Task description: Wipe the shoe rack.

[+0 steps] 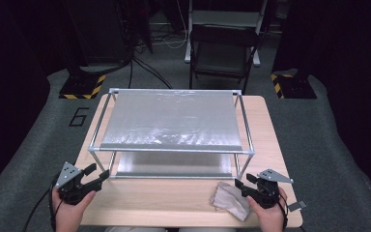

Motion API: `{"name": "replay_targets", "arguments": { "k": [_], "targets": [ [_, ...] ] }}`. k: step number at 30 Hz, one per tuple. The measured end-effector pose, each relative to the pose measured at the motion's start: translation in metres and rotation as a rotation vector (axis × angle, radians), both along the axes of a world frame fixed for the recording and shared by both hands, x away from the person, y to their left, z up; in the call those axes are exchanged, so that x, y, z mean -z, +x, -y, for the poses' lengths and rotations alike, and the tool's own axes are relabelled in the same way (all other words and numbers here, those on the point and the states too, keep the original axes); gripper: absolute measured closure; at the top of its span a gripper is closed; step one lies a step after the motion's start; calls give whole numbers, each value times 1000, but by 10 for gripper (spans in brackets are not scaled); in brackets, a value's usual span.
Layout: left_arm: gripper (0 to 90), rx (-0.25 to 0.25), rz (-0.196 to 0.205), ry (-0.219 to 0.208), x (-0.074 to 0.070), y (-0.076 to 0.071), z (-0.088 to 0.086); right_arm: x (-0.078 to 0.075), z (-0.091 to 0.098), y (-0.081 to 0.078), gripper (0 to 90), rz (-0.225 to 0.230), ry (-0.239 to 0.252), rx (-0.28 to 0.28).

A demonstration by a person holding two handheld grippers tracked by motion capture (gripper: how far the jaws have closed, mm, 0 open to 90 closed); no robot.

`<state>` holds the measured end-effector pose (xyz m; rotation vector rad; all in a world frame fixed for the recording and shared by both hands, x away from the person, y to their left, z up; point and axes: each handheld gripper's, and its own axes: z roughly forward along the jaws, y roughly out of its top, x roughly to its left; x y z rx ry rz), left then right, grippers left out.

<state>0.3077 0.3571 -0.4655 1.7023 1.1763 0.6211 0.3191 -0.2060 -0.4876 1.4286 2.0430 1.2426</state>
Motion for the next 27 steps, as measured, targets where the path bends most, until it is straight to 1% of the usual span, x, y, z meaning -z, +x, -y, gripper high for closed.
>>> {"name": "replay_targets", "arguments": {
  "k": [1, 2, 3, 4, 5, 6, 8, 9, 10, 12, 13, 14, 15, 16, 17, 18, 20, 21, 22, 23, 24, 25, 27],
  "targets": [
    [394, 9, -9, 9, 7, -2, 1, 2, 0, -2, 418, -3, 9, 5],
    [394, 9, -9, 9, 7, -2, 1, 2, 0, -2, 418, -3, 9, 5],
    [394, 24, -22, 3, 12, -3, 2, 3, -1, -6, 414, -4, 16, 4],
    [394, 24, -22, 3, 12, -3, 2, 3, -1, -7, 410, -7, 24, -2],
    [393, 29, -27, 7, 13, -3, 3, 3, -2, -9, 407, -9, 36, 3],
    [393, 33, -27, 17, 15, -3, 4, 3, -2, -9, 407, -9, 36, 3],
    [392, 43, -35, 18, 18, -4, 7, 2, -3, -13, 402, 4, 28, 1],
    [390, 52, -37, 20, 20, -5, 9, 3, -5, -15, 394, 17, 17, 3],
    [390, 55, -32, 21, 22, -5, 10, 3, -5, -15, 394, 17, 17, 3],
    [389, 67, -38, 18, 26, -5, 13, 5, -6, -15, 390, 26, 2, -4],
    [390, 71, -51, 13, 32, -4, 16, 8, -6, -15, 382, 26, -11, -2],
    [389, 71, -51, 13, 32, -4, 16, 8, -6, -15, 382, 26, -11, -2],
    [390, 85, -67, 20, 37, -2, 18, 11, -7, -17, 382, 20, -29, 8],
    [390, 85, -67, 20, 37, -2, 18, 11, -7, -17, 382, 20, -29, 8],
    [390, 80, -81, 19, 41, 0, 21, 14, -8, -19, 382, 20, -42, 18],
    [389, 80, -81, 19, 41, 0, 21, 15, -6, -19, 382, 21, -43, 18],
    [389, 83, -82, 15, 42, 3, 22, 16, -3, -20, 380, 22, -21, 27],
    [388, 87, -91, 15, 43, 5, 23, 17, -2, -22, 380, 21, -6, 35],
    [386, 87, -91, 15, 43, 5, 23, 17, 0, -22, 379, 23, 2, 37],
    [386, 99, -95, 30, 43, 6, 23, 17, 0, -22, 379, 23, 2, 37],
    [384, 98, -103, 33, 43, 8, 23, 18, 4, -24, 376, 21, 21, 52],
    [383, 87, -107, 26, 44, 10, 24, 18, 4, -25, 376, 23, 26, 53],
    [378, 87, -113, 21, 45, 11, 25, 18, 6, -25, 376, 24, 19, 53]
  ]
}}
